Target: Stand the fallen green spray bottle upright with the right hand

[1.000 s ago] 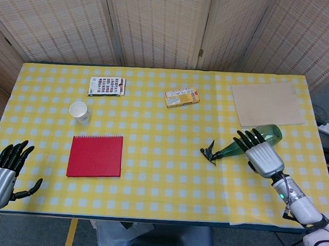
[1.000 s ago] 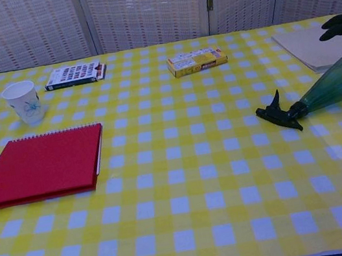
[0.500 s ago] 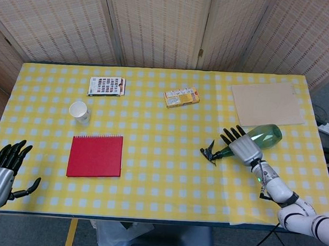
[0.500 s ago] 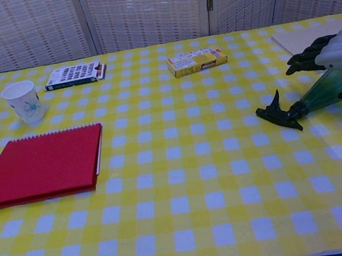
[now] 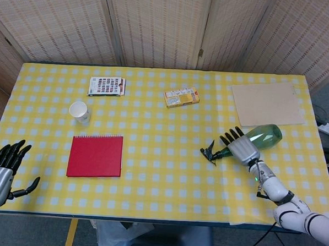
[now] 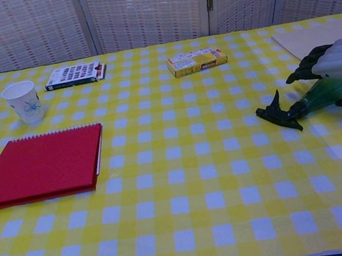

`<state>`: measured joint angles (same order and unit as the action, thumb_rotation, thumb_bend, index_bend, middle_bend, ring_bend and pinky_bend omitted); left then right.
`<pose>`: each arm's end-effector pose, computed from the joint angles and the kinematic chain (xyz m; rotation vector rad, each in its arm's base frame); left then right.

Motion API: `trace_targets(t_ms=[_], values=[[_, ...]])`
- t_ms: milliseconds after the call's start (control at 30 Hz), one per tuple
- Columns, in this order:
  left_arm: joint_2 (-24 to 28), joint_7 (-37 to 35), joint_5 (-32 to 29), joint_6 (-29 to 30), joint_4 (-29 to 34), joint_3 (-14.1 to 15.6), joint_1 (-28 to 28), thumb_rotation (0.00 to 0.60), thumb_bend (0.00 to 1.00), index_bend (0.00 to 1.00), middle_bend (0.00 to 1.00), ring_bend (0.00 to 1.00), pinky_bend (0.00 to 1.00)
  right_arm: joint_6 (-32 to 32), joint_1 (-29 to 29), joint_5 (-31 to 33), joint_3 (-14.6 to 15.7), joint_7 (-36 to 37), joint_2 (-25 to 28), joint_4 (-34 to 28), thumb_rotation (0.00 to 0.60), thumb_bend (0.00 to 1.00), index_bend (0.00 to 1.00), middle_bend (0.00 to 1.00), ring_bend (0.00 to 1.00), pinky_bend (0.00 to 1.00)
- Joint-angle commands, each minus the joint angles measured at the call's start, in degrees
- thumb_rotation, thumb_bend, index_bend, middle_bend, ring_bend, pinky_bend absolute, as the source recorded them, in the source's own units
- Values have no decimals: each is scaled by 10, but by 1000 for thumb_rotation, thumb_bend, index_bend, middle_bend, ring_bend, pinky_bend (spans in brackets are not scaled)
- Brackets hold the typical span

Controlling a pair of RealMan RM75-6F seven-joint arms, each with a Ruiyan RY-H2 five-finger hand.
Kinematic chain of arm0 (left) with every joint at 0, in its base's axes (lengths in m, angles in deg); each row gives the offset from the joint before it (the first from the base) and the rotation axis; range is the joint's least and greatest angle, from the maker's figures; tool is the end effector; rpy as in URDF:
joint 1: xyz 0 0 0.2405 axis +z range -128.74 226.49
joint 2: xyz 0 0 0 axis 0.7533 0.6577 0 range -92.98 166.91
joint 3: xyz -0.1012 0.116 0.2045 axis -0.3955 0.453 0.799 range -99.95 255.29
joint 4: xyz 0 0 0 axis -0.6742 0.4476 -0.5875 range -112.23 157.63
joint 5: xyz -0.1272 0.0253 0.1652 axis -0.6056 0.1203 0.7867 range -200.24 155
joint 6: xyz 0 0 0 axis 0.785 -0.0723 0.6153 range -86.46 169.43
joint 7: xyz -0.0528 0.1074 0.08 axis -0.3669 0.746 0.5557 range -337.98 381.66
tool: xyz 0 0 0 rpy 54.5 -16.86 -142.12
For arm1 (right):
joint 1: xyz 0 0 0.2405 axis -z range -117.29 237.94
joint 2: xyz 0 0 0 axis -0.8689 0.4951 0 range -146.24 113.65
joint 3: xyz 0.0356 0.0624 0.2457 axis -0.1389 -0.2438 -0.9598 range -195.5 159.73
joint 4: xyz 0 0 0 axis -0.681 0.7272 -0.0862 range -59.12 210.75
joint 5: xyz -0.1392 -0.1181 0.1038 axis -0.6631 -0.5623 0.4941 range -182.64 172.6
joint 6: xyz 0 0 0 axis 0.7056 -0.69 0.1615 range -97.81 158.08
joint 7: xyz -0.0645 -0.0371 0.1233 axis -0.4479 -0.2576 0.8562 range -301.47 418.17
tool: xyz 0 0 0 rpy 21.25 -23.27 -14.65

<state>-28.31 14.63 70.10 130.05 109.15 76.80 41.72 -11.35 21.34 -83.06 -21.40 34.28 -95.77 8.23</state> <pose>-0.3059 0.1866 0.1581 -1.4800 -0.8489 -1.0429 -0.2723 -0.3629 0.0374 2.0697 -0.4901 0.3202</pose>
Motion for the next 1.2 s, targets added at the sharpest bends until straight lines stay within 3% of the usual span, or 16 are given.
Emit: trace_targets(t_ms=[33, 200, 333, 467, 633, 800, 1000, 1200], values=[[9, -24, 5, -9, 9, 8, -2, 231, 372, 0, 0, 0, 0, 1, -1, 8, 2, -1, -8, 9, 600, 419, 191, 230, 96, 0], [12, -26, 0, -11, 9, 6, -2, 235, 373, 0, 0, 0, 0, -21, 0, 1, 3, 2, -18, 21, 600, 419, 379, 384, 222, 10], [12, -25, -3, -13, 8, 5, -2, 233, 372, 0, 0, 0, 0, -73, 6, -31, 2, 35, -26, 30, 600, 419, 548, 524, 364, 128], [12, -22, -3, -14, 9, 5, -3, 237, 372, 0, 0, 0, 0, -119, 9, -68, 5, 77, -24, 40, 600, 420, 643, 602, 428, 190], [11, -18, -4, -15, 10, 4, -3, 233, 373, 0, 0, 0, 0, -177, 19, -84, -7, 152, -22, 18, 600, 420, 661, 616, 463, 227], [11, -15, -4, -14, 12, 5, -3, 234, 373, 0, 0, 0, 0, -211, 31, -52, -52, 341, -16, -59, 600, 418, 662, 616, 471, 235], [11, -12, -2, -19, 9, 6, -5, 234, 373, 0, 0, 0, 0, -186, 38, 25, -119, 541, 26, -187, 600, 419, 671, 627, 483, 246], [13, -17, -6, -17, 9, 4, -4, 233, 373, 0, 0, 0, 0, -160, 50, 86, -175, 661, 81, -270, 600, 420, 671, 627, 479, 250]])
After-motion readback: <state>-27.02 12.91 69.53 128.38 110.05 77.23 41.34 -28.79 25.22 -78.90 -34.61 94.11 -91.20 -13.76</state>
